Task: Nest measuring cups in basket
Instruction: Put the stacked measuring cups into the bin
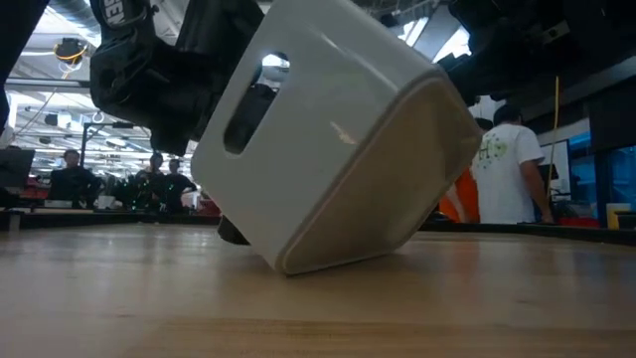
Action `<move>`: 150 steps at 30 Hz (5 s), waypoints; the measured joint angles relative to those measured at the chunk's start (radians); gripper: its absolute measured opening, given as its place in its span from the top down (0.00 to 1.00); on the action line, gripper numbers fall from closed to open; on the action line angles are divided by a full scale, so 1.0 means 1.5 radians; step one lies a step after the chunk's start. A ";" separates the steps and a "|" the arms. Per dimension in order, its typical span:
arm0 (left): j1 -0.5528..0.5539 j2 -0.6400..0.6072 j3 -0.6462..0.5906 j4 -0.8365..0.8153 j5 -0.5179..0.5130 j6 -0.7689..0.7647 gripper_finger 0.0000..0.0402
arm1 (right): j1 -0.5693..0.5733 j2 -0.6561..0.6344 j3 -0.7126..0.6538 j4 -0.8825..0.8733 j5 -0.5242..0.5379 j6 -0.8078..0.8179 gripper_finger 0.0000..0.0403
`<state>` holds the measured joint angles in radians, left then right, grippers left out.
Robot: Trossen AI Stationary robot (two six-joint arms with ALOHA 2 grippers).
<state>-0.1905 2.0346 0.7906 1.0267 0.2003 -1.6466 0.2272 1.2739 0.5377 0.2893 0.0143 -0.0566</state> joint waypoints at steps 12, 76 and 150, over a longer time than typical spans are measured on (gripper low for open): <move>0.002 -0.001 0.001 -0.005 -0.004 -0.001 0.77 | 0.001 0.000 0.000 -0.021 -0.011 -0.001 0.61; 0.003 -0.089 0.011 -0.025 -0.007 0.077 0.78 | 0.000 0.002 -0.001 -0.091 -0.028 0.036 0.61; -0.053 -0.012 0.097 -0.176 -0.154 0.000 0.68 | 0.001 0.001 0.001 -0.066 0.002 0.013 0.61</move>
<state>-0.2705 2.0167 0.9367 0.7620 -0.0313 -1.6470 0.2279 1.2758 0.5385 0.1905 0.0166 -0.0371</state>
